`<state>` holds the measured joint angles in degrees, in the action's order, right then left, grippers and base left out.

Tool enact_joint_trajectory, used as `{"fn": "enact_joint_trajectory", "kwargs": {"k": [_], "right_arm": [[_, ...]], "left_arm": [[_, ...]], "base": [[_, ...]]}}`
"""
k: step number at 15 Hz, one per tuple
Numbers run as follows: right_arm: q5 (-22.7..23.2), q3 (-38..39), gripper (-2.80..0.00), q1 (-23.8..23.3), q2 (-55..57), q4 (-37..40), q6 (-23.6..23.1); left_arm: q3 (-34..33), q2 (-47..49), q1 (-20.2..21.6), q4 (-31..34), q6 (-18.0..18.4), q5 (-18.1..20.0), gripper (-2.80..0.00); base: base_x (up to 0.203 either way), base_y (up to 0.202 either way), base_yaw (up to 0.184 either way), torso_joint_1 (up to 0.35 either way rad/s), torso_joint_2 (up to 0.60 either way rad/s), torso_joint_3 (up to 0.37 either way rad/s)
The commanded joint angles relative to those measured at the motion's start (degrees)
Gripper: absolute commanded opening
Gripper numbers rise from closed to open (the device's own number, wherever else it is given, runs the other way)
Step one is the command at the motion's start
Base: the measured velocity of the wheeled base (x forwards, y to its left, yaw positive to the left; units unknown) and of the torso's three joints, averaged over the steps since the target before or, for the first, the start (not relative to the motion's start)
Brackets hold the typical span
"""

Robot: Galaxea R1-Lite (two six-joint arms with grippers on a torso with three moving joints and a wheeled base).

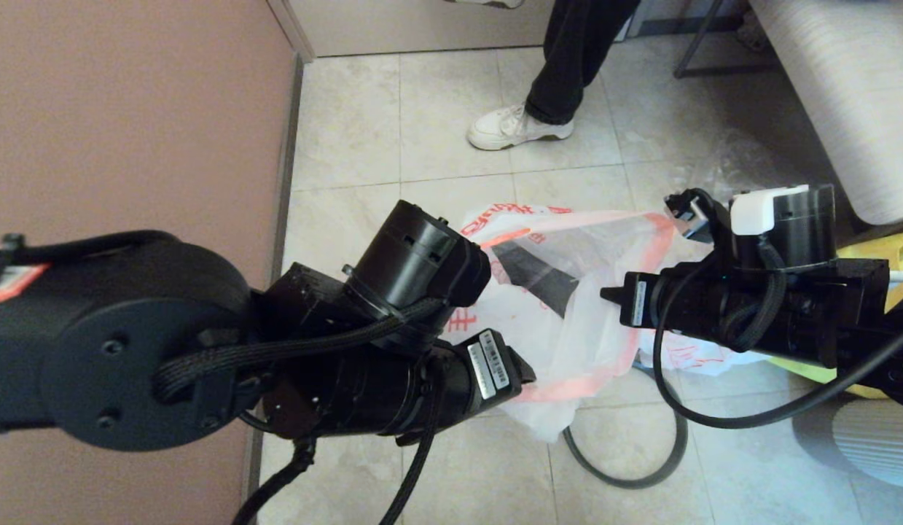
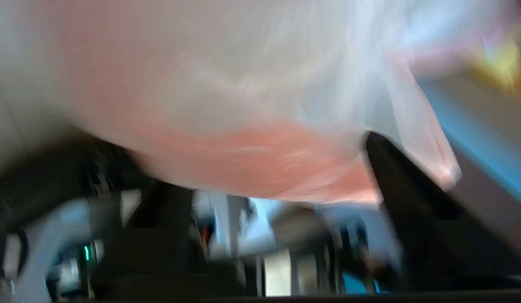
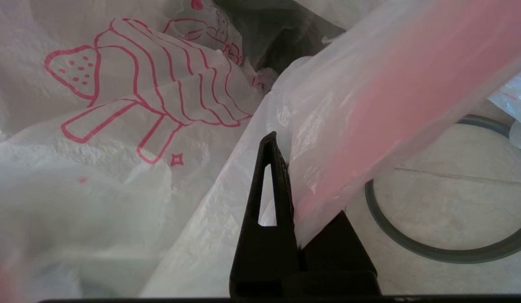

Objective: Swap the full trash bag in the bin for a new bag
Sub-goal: Put the new garbage bag on the trash can

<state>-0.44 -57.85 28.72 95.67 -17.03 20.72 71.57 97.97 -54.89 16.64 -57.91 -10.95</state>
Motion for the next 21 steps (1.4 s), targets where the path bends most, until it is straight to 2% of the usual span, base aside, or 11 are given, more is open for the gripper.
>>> {"fn": "enact_joint_trajectory", "kwargs": {"k": [1,3,5,8,11,13,14,16,18,21], "right_arm": [[0.0,-0.2,-2.80,0.1,0.0,-0.1,0.1],[0.0,-0.2,-2.80,0.1,0.0,-0.1,0.1],[0.0,-0.2,-2.80,0.0,-0.4,-0.1,0.2],[0.0,-0.6,-2.80,-0.1,-1.6,-0.1,0.4],[0.1,-5.4,-2.80,-0.8,-1.5,0.1,0.4],[0.3,-6.4,-2.80,-1.9,-3.4,1.3,0.4],[0.4,-6.4,-2.80,-2.7,-4.4,3.7,0.3],[0.8,-4.4,-2.80,-2.8,-4.8,6.7,0.2],[1.4,-0.5,-2.80,-1.5,-4.7,6.3,0.3],[2.0,7.4,-2.80,0.0,-3.8,1.9,0.5]], "left_arm": [[0.7,2.3,0.6,-2.0,-0.3,-3.5,-2.80],[0.8,1.4,1.0,-2.6,-0.3,-3.8,-2.80],[1.0,2.7,3.0,-2.6,-0.3,-3.8,-2.80],[3.2,4.6,9.4,-3.1,0.5,-3.8,-2.80],[11.0,6.2,14.8,-3.3,4.7,-3.0,-2.80],[15.3,7.1,16.3,-2.1,7.9,-1.1,-2.80],[15.1,8.2,16.4,-0.7,8.2,-1.0,-2.80],[11.8,9.7,17.3,0.3,8.3,-1.0,-2.80],[5.8,10.0,18.5,-1.6,8.2,-0.9,-2.80],[-7.2,8.8,20.2,-11.3,8.4,-0.9,-2.80]], "base": [[0.000,0.000,0.000,0.000,0.00,0.000],[0.000,0.000,0.000,0.000,0.00,0.000],[0.000,0.000,0.000,0.000,0.00,0.000],[0.000,0.000,0.000,0.000,0.00,0.000],[0.000,0.000,0.000,0.000,0.00,0.000],[0.000,0.000,0.000,0.000,0.00,0.000],[0.000,0.000,0.000,0.000,0.00,0.000],[0.000,0.000,0.000,0.000,0.00,0.000],[0.000,0.000,0.000,0.000,0.00,0.000],[0.000,0.000,0.000,0.000,0.00,0.000]]}}
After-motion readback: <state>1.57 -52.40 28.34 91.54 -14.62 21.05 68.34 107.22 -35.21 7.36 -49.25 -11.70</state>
